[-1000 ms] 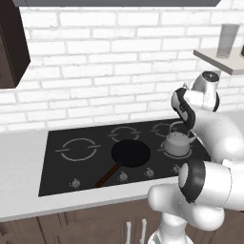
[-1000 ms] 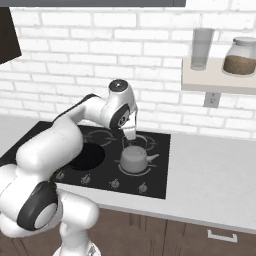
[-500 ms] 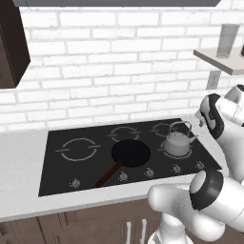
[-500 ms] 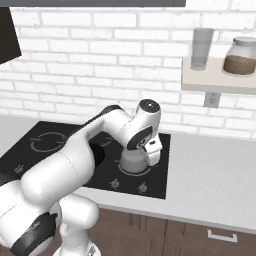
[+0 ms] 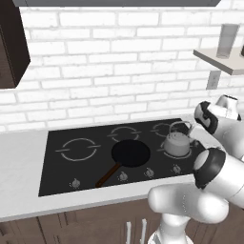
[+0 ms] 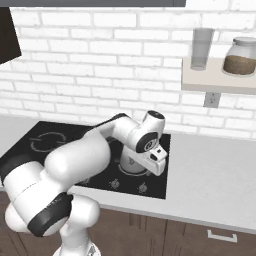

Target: Pick the kettle from the counter and place it on a stove burner. Then turn the burner on.

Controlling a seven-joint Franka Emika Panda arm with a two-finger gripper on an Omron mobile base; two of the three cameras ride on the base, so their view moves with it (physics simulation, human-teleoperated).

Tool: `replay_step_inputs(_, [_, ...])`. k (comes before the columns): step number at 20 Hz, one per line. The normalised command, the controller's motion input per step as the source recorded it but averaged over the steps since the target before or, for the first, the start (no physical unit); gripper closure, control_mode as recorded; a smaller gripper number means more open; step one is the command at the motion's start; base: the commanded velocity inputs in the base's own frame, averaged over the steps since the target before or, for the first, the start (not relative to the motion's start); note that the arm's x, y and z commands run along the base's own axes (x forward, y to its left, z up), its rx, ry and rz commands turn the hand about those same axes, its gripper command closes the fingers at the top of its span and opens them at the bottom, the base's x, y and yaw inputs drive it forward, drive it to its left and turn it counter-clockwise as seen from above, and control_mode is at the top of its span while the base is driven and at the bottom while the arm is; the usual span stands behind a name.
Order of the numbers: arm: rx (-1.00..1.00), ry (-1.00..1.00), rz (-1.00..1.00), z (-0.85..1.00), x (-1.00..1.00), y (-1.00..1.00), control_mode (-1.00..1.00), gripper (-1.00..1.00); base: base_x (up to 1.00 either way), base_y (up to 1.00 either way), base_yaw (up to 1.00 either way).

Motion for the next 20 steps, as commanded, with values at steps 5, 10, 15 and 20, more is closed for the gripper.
replay_step_inputs(5, [-0.04, 0.09, 0.01, -0.23, 0.01, 0.05, -1.0, -1.0, 0.0, 0.0, 0.0])
replay_step_inputs(10, [0.0, 0.0, 0.02, -0.57, 0.06, -0.08, -1.0, -1.0, 0.0, 0.0, 0.0])
replay_step_inputs(15, [0.02, -0.01, 0.06, -0.52, 0.03, -0.04, -1.0, -1.0, 0.0, 0.0, 0.0])
replay_step_inputs(20, [-0.01, -0.08, 0.11, -0.39, 0.01, -0.03, -1.0, -1.0, 0.0, 0.0, 0.0])
